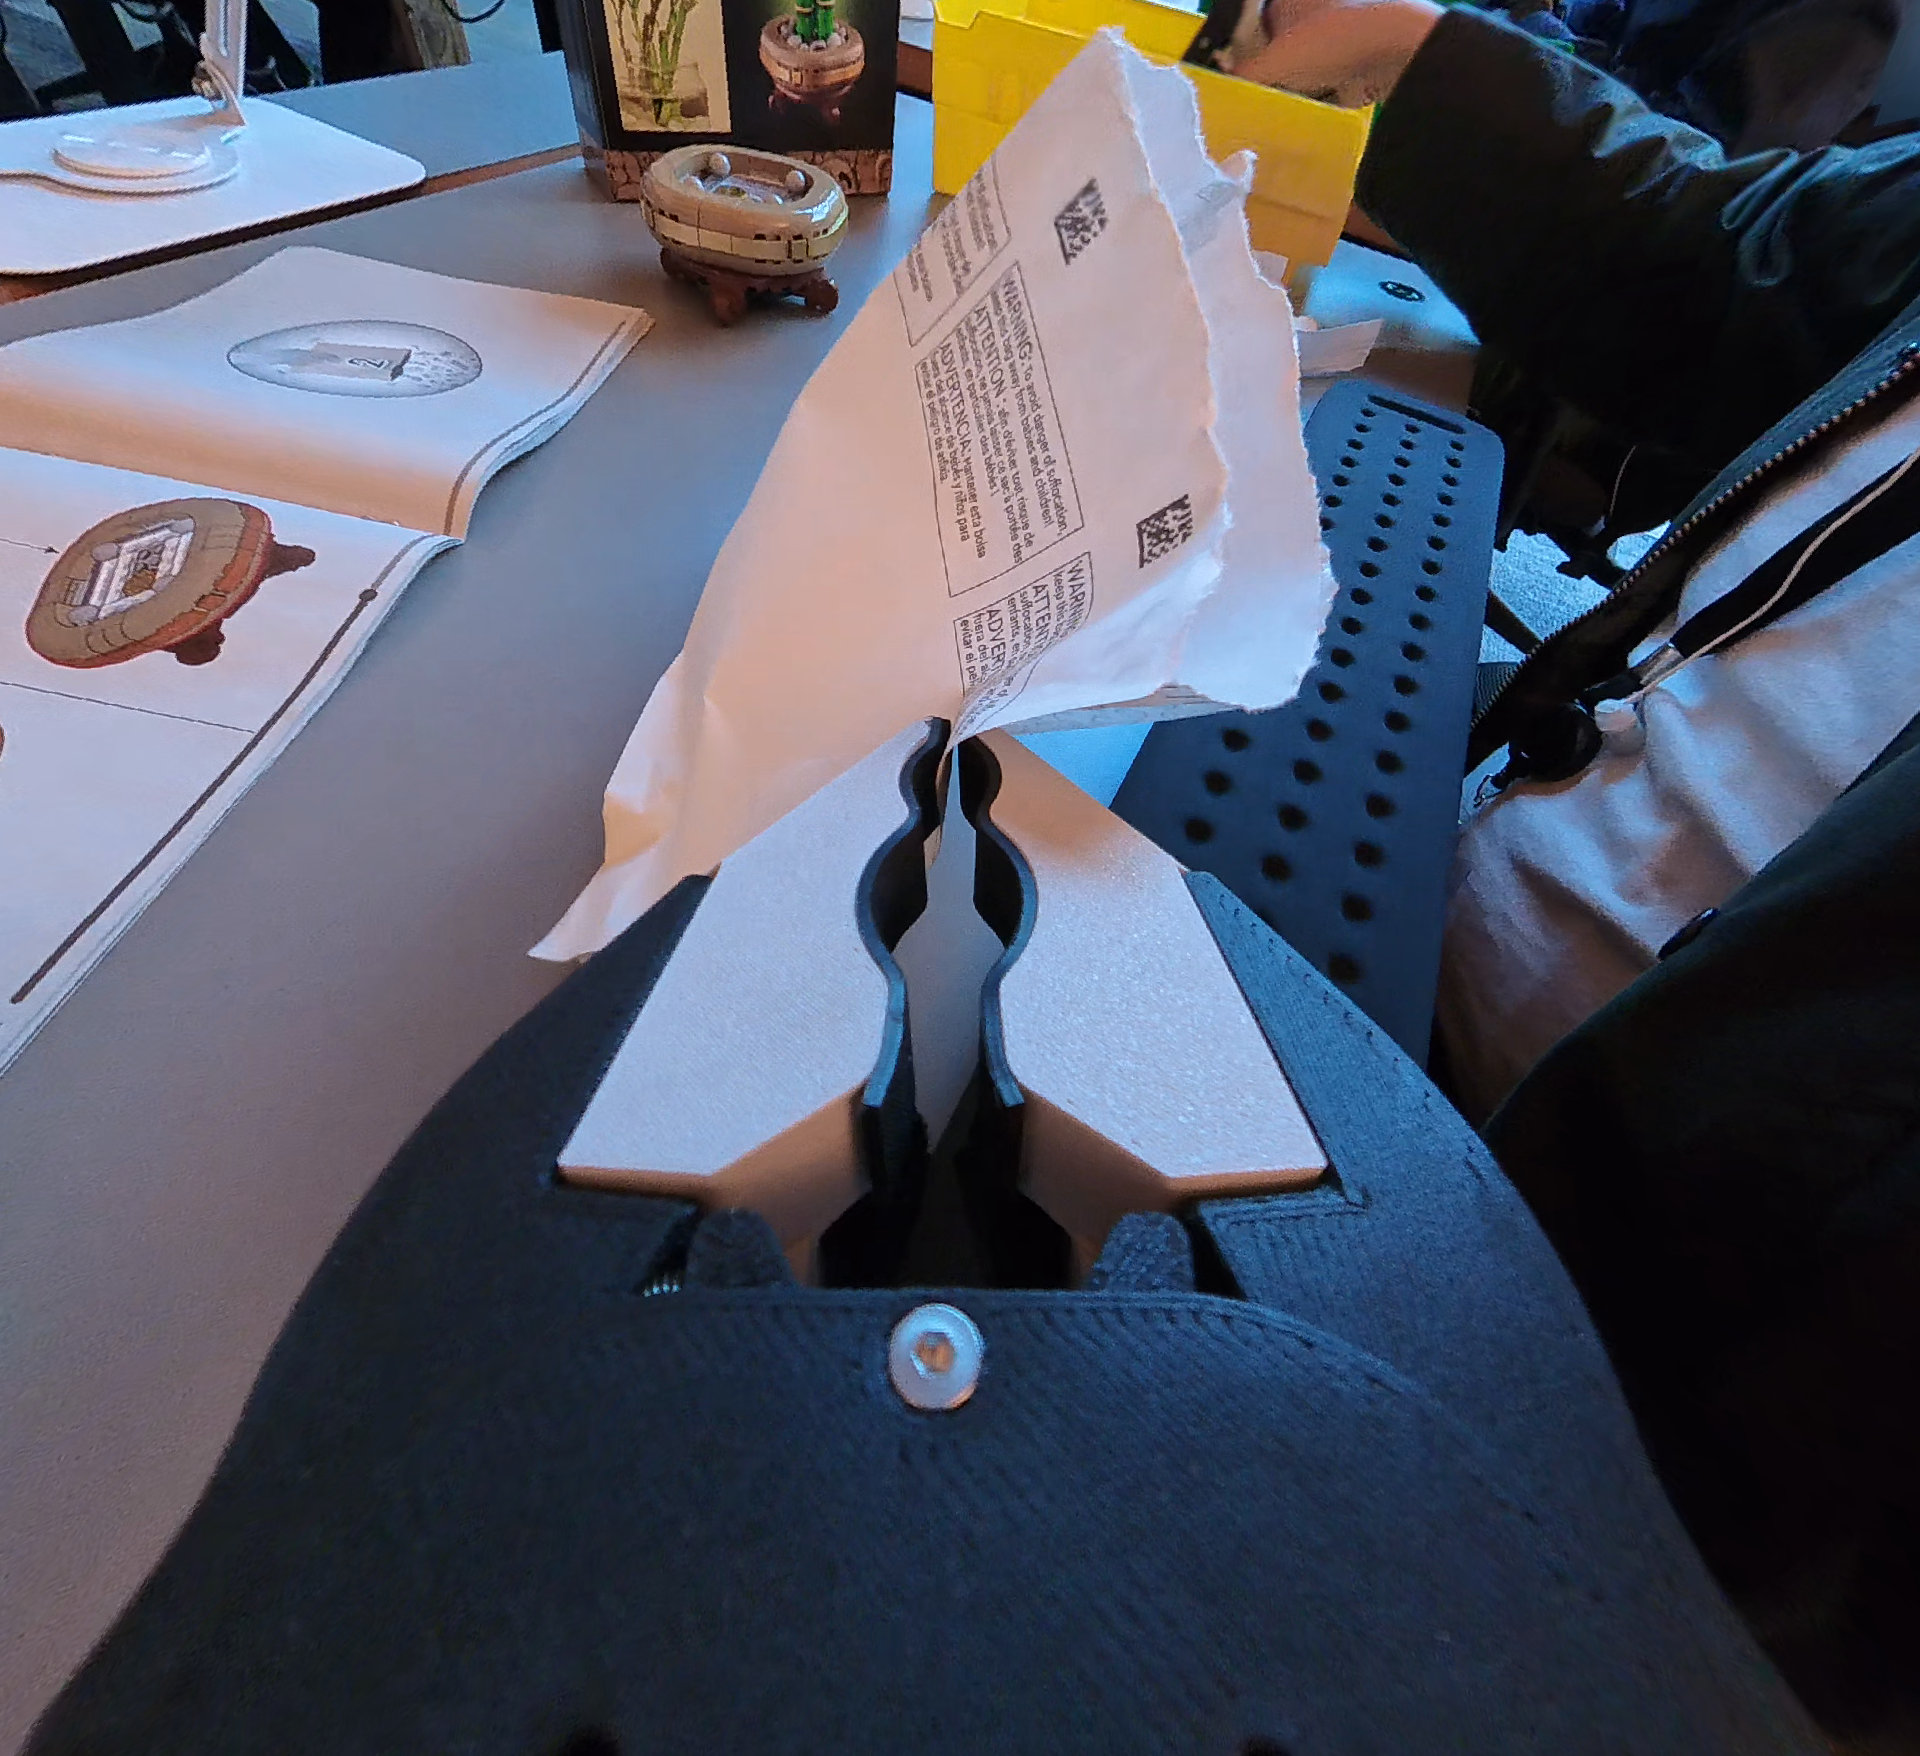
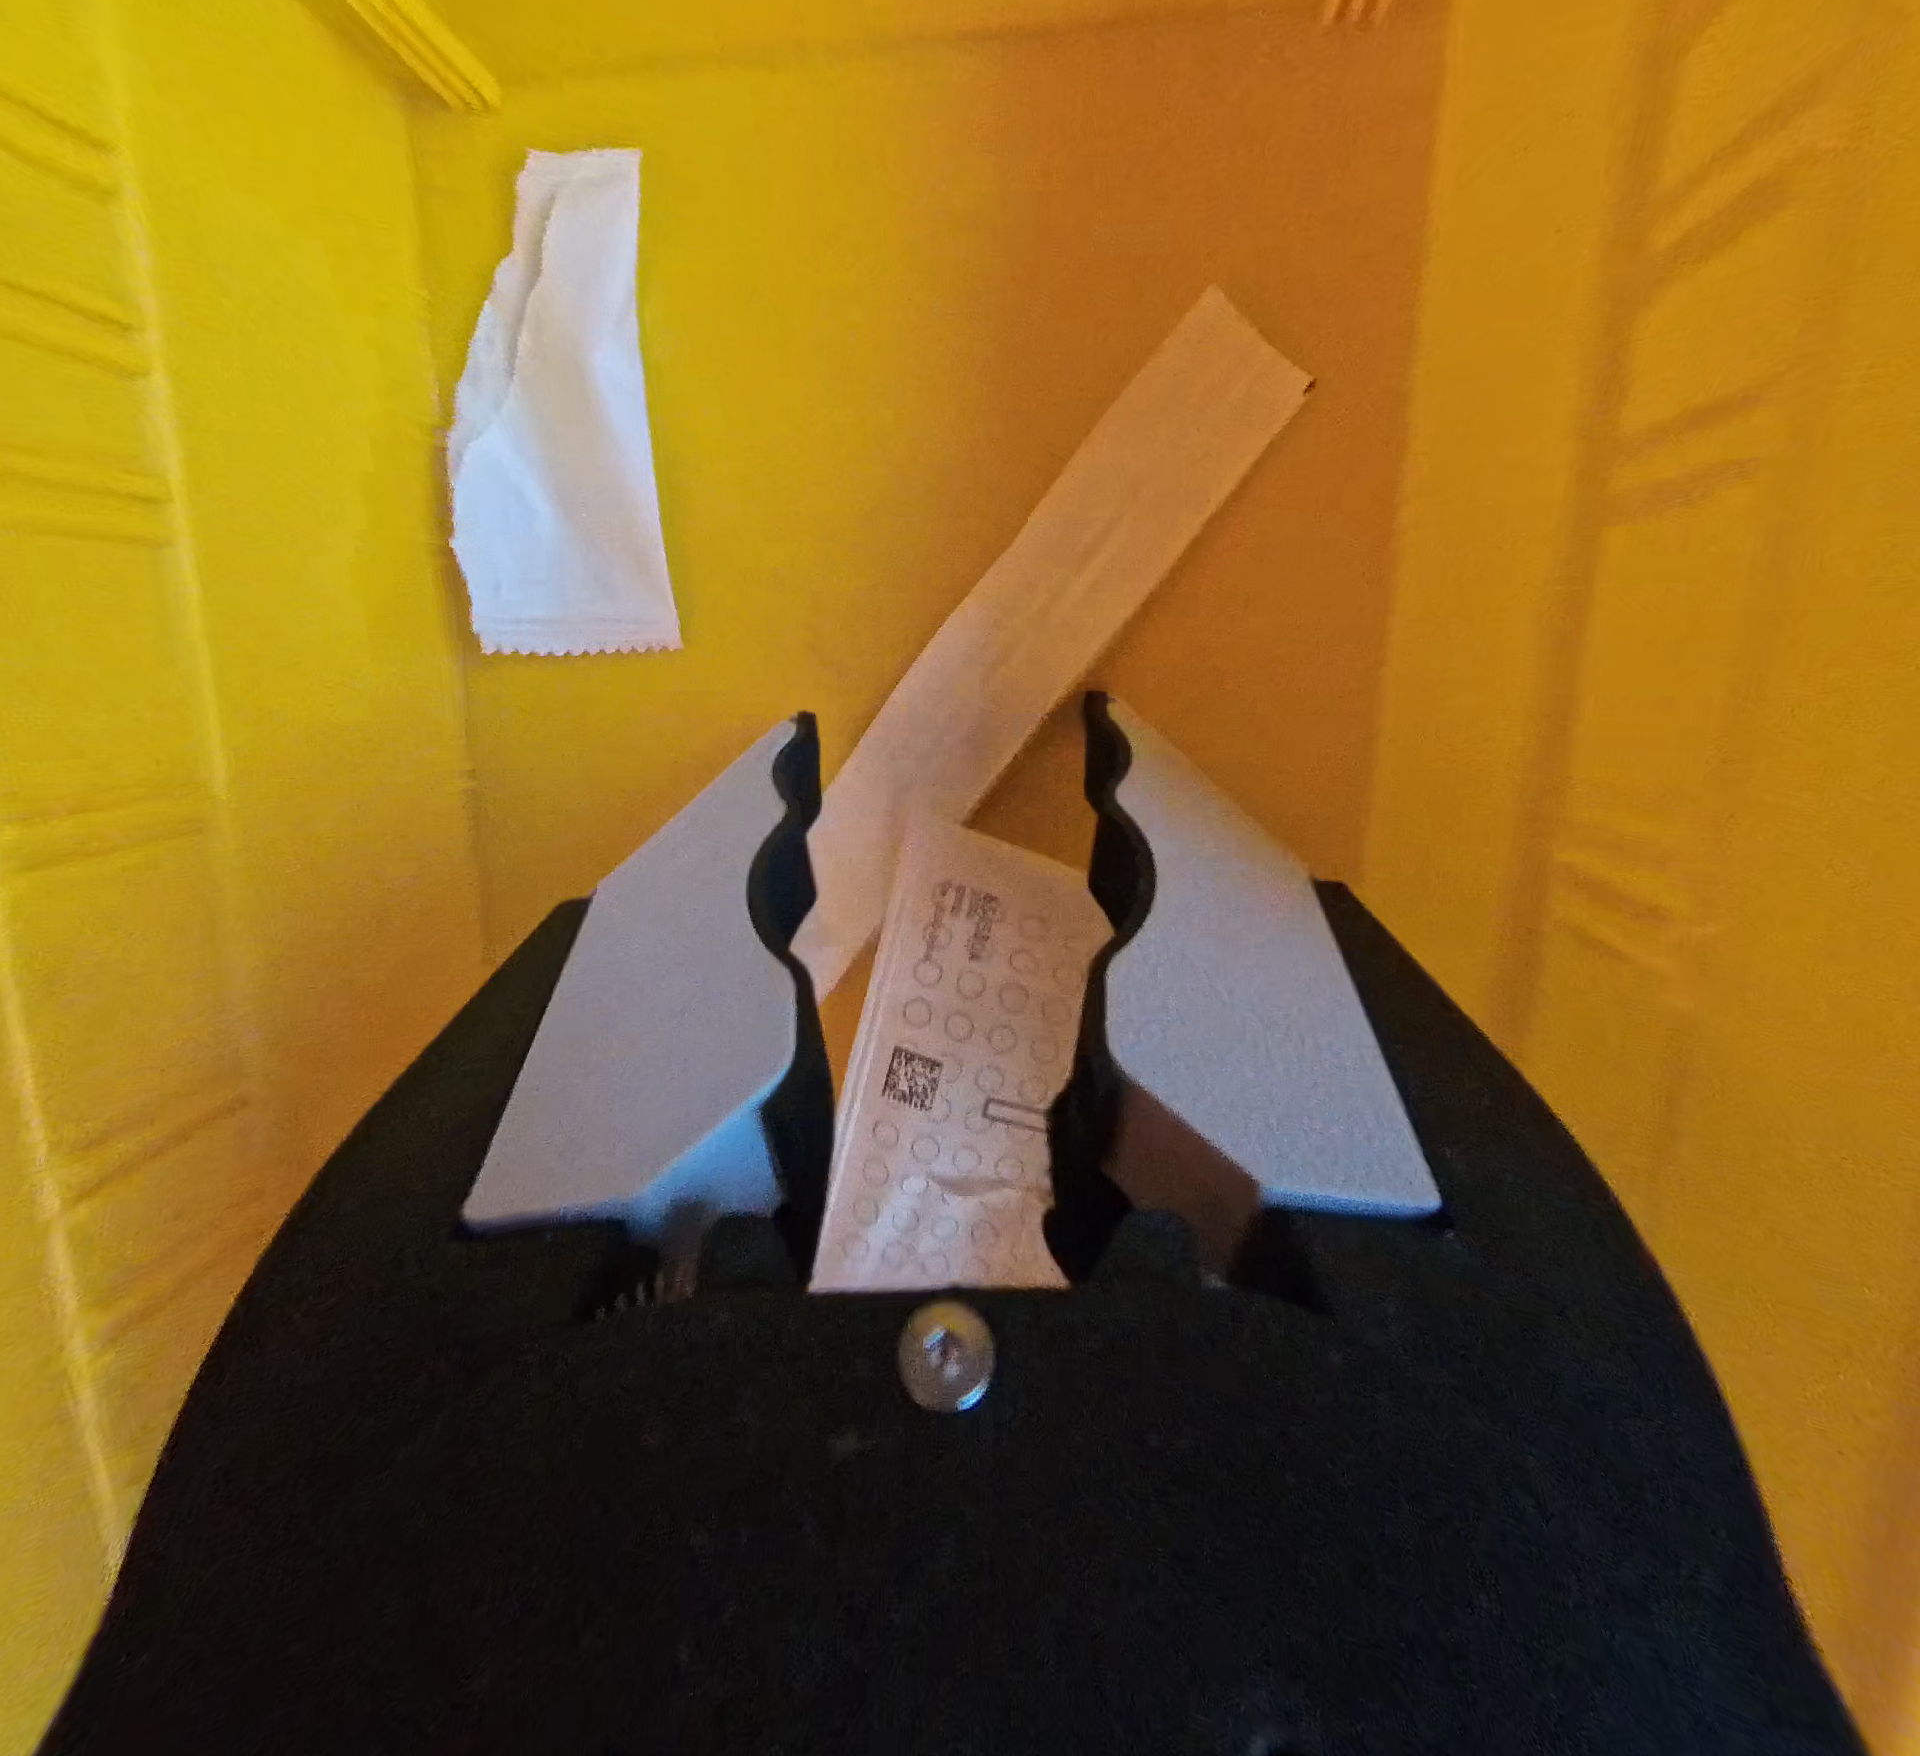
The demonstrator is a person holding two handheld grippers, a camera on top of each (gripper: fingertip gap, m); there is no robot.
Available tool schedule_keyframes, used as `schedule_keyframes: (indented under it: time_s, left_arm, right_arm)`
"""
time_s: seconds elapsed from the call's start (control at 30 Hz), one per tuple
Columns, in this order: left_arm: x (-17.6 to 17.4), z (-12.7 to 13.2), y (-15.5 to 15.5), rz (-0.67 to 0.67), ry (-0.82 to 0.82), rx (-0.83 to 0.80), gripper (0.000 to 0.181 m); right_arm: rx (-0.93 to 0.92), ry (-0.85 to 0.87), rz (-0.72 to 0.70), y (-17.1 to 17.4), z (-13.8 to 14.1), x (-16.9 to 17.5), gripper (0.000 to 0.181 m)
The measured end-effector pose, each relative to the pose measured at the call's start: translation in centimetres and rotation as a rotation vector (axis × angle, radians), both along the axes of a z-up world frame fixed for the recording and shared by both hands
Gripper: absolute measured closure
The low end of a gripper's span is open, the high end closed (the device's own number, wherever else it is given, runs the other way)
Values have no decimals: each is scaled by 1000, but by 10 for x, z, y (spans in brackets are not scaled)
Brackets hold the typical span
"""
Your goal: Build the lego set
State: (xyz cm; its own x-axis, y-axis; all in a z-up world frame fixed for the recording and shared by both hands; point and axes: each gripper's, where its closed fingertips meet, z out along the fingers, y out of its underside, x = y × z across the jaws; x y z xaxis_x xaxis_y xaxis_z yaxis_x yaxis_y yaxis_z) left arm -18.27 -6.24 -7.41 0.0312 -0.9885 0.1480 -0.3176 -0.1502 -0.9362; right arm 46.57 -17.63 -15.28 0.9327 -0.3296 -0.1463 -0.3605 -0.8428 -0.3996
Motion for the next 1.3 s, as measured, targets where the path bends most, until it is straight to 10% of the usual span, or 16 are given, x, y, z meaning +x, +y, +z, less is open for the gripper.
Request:
schedule_keyframes:
  time_s: [0.1, 0.3, 0.53, 0.7, 0.83, 1.0, 1.3]
  left_arm:
    - [2, 0, 1, 0, 11, -3, 181]
    - [4, 0, 3, -1, 20, -7, 181]
    - [5, 0, 2, 4, 23, 2, 181]
    - [7, 1, 4, 14, 17, 0, 181]
    - [7, 3, 5, 19, 8, 9, 181]
    - [6, 3, 5, 17, -3, 14, 181]
    - [3, 3, 5, 15, -12, 15, 181]
  right_arm:
    - [17, -56, 71, 14, 4, -1, 179]
    - [123, -184, 129, 18, 25, -2, 181]
    - [551, -353, 138, -5, 156, -29, 181]
    - [813, -509, 233, -40, 260, -99, 181]
    - [900, -450, 355, -54, 293, -161, 181]
    - [827, -309, 444, -48, 274, -196, 181]
    - [249, -196, 524, -2, 111, -201, 181]
